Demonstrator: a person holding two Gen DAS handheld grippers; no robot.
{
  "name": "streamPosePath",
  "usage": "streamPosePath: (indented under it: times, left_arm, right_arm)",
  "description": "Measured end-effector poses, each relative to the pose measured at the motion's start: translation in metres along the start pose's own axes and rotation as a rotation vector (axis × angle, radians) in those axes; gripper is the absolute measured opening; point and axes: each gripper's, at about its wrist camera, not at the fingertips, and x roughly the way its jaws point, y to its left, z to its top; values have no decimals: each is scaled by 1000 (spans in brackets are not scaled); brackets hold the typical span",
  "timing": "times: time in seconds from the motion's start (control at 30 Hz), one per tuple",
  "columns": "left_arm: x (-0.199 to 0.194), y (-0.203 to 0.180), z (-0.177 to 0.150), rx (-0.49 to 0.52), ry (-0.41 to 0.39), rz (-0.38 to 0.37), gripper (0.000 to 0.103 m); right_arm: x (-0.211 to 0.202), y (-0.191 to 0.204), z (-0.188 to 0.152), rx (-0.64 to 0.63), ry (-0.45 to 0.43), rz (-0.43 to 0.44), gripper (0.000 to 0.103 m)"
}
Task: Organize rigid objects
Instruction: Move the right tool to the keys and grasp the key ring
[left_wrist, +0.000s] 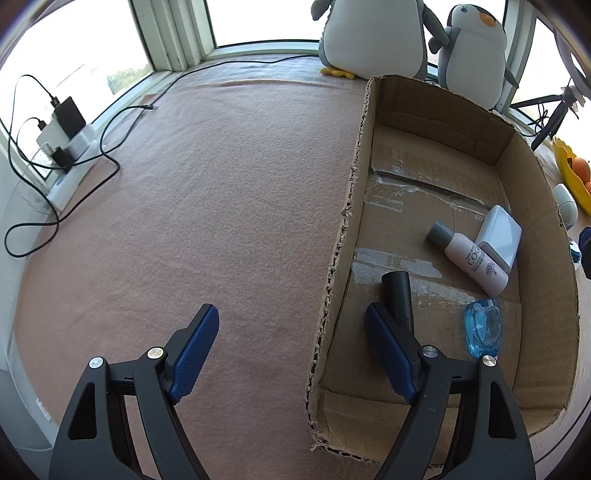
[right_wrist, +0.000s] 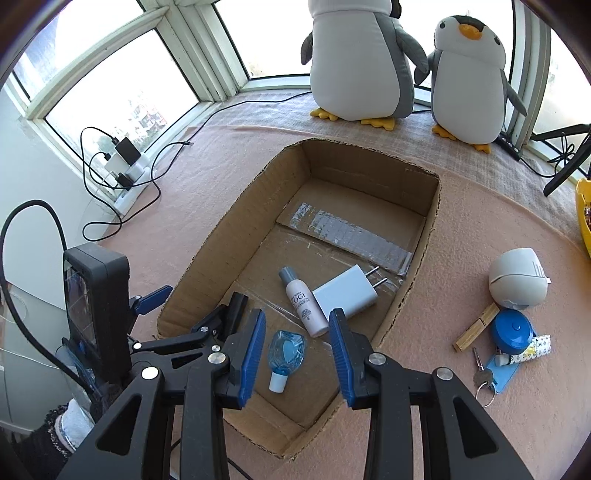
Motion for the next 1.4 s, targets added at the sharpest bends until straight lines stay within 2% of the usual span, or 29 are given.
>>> streamPosePath:
  times: [0.1, 0.3, 0.43, 0.63, 1.0, 1.4]
  left_arm:
    - [0, 0, 1, 3, 2, -1, 83]
    - [0, 0, 1, 3, 4, 1, 83]
    - [0, -1, 2, 9, 7, 8, 83]
    - [0, -2, 3, 11, 12, 20, 83]
    - [0, 0, 2, -5, 17, 22, 83]
    - [1, 2, 3, -8, 20, 15, 83]
  right_arm:
    - [-18, -17, -17, -3, -15, -2, 32]
    - [-42, -60, -57, -37, 4, -100, 32]
    - [-48, -85, -71, -50, 22, -129, 32]
    - [-34, -103, -72, -103, 64, -162, 32]
    - [0, -116, -69, -124, 146, -148, 32]
    - [14, -122, -68, -128, 171, -182, 32]
